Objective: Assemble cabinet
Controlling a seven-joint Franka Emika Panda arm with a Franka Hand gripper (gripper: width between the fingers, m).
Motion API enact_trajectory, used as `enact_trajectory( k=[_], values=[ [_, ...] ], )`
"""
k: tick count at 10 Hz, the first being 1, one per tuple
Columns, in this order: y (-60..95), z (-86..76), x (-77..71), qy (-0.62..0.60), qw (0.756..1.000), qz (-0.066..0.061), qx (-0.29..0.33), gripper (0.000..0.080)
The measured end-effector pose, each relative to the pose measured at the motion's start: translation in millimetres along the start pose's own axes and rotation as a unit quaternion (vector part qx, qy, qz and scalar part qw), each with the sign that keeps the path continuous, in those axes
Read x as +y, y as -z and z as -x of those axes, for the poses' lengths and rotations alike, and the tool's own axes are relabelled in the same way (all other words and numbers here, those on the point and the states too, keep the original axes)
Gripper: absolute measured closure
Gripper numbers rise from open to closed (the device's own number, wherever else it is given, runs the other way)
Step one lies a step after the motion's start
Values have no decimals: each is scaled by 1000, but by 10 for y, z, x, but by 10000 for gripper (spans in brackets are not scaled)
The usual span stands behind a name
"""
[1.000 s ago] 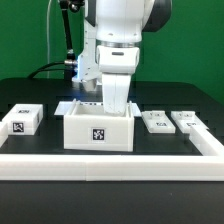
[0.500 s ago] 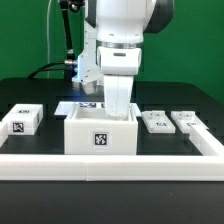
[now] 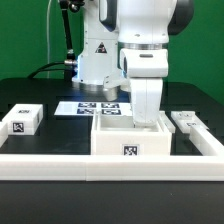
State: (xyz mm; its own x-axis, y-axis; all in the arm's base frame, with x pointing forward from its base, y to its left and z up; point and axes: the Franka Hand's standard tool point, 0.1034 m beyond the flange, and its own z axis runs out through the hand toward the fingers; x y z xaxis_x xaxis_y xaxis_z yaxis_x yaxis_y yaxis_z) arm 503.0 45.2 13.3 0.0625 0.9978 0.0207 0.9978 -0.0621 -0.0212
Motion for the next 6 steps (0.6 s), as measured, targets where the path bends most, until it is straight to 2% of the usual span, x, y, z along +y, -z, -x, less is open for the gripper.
enact_trajectory(
  k=[4,6],
  values=[
    [-8,42,2,-2,1000,-2,-1,760],
    [-11,-94,71,7,1000,2,4,760]
  ],
)
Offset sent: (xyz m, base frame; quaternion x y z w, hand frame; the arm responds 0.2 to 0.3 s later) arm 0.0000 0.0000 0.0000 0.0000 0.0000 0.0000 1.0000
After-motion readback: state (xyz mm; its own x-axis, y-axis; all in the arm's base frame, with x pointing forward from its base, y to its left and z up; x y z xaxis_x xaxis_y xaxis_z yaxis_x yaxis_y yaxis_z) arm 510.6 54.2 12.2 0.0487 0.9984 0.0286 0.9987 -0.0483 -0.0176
